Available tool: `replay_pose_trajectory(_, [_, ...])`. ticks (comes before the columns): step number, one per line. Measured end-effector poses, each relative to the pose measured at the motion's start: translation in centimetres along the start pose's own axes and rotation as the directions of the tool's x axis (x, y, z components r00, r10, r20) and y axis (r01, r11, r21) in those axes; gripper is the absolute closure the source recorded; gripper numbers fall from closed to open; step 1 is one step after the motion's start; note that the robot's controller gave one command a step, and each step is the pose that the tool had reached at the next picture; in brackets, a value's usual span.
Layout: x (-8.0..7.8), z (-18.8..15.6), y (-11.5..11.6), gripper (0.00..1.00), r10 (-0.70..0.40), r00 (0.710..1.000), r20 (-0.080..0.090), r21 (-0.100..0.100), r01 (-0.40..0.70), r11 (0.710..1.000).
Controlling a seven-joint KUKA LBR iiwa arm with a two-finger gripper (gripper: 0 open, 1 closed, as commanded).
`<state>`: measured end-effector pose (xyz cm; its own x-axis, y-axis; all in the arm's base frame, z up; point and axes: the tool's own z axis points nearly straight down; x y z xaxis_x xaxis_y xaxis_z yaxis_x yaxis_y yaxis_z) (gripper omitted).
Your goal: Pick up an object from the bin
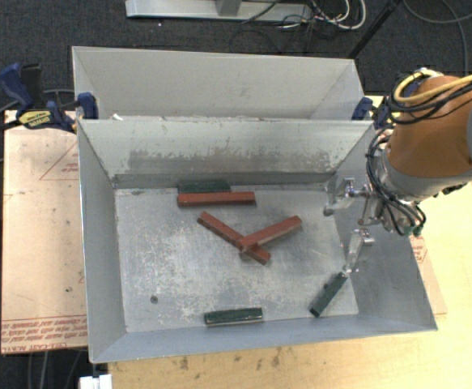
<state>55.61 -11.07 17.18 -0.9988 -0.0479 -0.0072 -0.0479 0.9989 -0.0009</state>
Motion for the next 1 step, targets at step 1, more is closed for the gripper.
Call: replay_pose_trajectory(1, [2.51, 6.08, -0.84, 0.00, -0.098, 0.995, -0.002, -0.002, 0.098, 0.995])
